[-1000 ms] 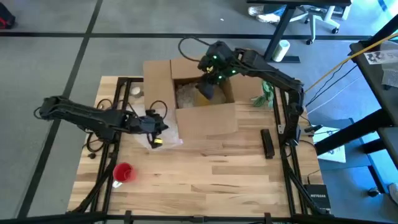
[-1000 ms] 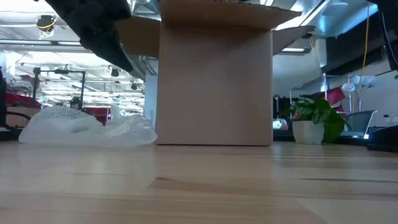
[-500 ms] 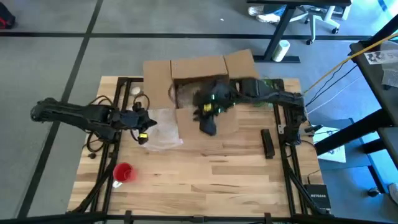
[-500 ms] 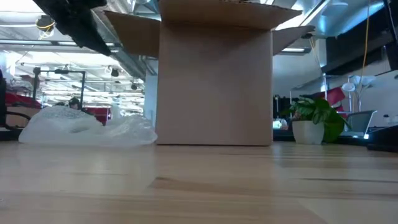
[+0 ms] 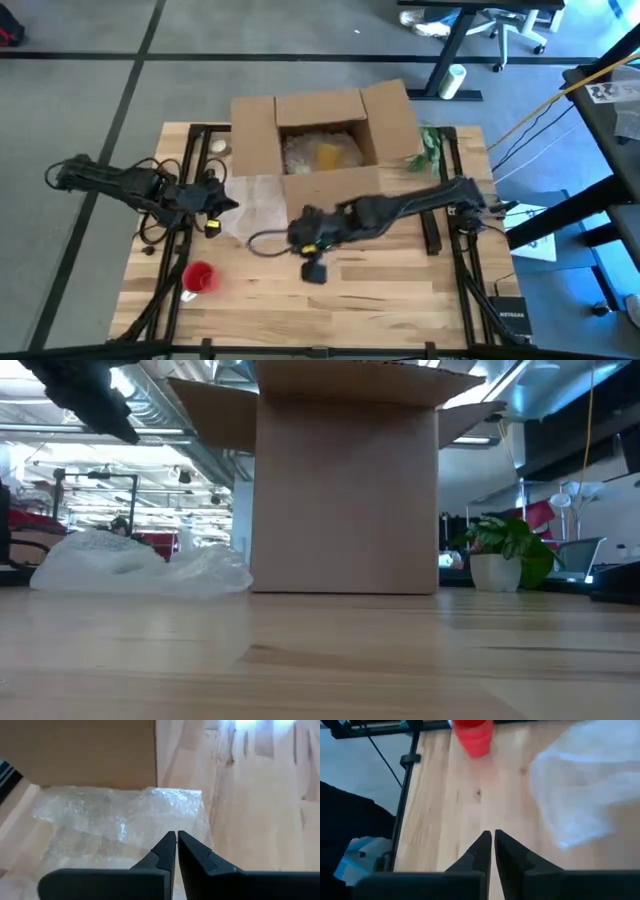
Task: Wrap mug
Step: Wrap the red mug with the transparent bubble wrap
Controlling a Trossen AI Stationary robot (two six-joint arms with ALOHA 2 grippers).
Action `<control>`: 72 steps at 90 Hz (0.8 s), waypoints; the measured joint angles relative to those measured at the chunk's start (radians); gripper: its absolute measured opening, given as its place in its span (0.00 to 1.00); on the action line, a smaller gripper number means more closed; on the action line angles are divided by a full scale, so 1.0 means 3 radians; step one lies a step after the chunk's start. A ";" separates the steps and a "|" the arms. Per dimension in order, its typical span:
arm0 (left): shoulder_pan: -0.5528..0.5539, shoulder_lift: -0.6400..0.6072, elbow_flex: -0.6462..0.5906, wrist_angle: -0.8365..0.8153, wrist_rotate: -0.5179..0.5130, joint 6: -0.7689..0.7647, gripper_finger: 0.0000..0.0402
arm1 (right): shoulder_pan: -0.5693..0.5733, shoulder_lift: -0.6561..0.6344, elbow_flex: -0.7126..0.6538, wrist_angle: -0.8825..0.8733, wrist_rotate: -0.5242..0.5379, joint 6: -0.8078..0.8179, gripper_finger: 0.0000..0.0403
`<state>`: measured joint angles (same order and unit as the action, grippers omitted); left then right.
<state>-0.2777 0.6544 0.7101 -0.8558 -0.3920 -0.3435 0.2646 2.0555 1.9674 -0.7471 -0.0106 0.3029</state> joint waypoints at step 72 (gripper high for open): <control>-0.0406 -0.0022 0.0000 -0.0433 -0.0135 -0.0735 0.00 | -0.0251 0.1023 -0.0063 0.1389 -0.0398 0.0112 0.00</control>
<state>-0.3996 0.6479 0.7101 -0.9855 -0.4324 -0.5640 0.1892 2.3625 1.9484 -0.3302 -0.1301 0.3364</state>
